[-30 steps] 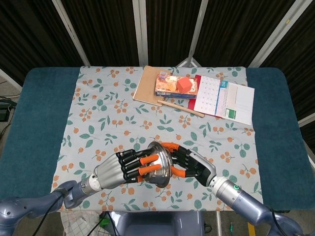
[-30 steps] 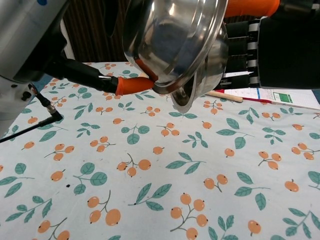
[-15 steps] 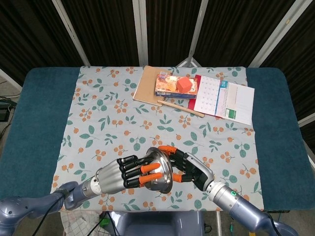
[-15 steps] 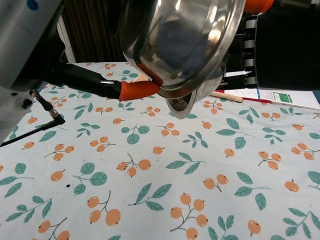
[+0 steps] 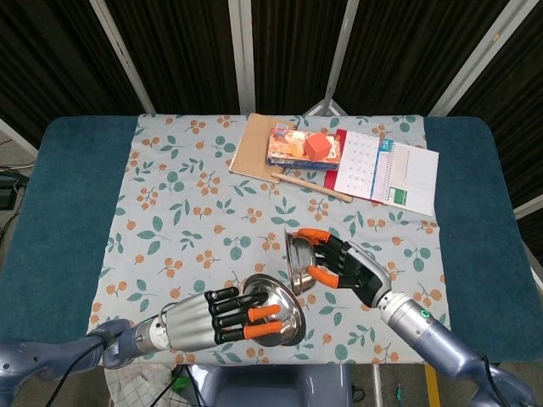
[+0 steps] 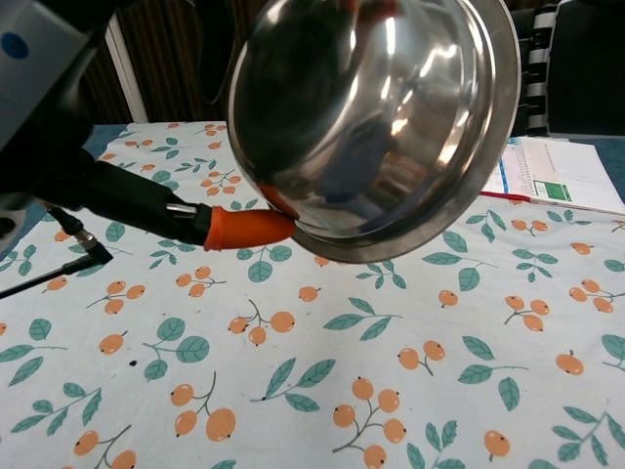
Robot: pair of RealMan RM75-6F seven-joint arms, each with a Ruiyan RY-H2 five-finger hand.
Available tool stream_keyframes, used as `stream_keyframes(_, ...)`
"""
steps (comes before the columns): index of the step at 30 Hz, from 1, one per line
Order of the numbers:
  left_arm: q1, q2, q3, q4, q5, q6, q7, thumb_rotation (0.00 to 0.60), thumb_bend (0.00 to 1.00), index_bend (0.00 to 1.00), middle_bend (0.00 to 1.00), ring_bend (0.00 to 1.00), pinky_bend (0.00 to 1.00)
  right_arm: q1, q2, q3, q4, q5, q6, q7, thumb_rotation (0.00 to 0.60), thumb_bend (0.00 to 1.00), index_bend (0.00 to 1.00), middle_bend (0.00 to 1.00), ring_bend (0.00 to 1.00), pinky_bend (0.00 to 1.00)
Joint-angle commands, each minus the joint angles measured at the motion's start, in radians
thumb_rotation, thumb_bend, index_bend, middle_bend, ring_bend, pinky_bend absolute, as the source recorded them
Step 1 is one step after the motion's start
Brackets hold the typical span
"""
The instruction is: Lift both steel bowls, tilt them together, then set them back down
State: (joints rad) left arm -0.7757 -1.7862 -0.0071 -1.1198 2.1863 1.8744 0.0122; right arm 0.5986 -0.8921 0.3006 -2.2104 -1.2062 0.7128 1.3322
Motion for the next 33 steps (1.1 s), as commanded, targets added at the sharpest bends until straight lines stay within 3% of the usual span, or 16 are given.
stream_keyframes(1, 0.000, 0.004, -0.003, 0.006, 0.001, -0.002, 0.007, 0.600, 0.40, 0.43, 0.54, 0.42, 0.65, -0.013, 0.003, 0.007, 0.021, -0.029, -0.018, 0.034, 0.600, 0.39, 0.66, 0.62, 0.63, 0.82)
stream_keyframes(24, 0.005, 0.053, -0.030, 0.063, -0.002, 0.045, 0.025, 0.600, 0.40, 0.43, 0.55, 0.42, 0.65, -0.081, 0.030, 0.014, 0.142, -0.177, -0.033, 0.259, 0.600, 0.39, 0.65, 0.62, 0.62, 0.82)
stream_keyframes(33, -0.011, 0.020, -0.036, 0.131, -0.037, 0.027, -0.025, 0.600, 0.40, 0.43, 0.54, 0.42, 0.65, -0.095, 0.084, -0.009, 0.081, -0.311, -0.018, 0.348, 0.600, 0.39, 0.64, 0.62, 0.61, 0.82)
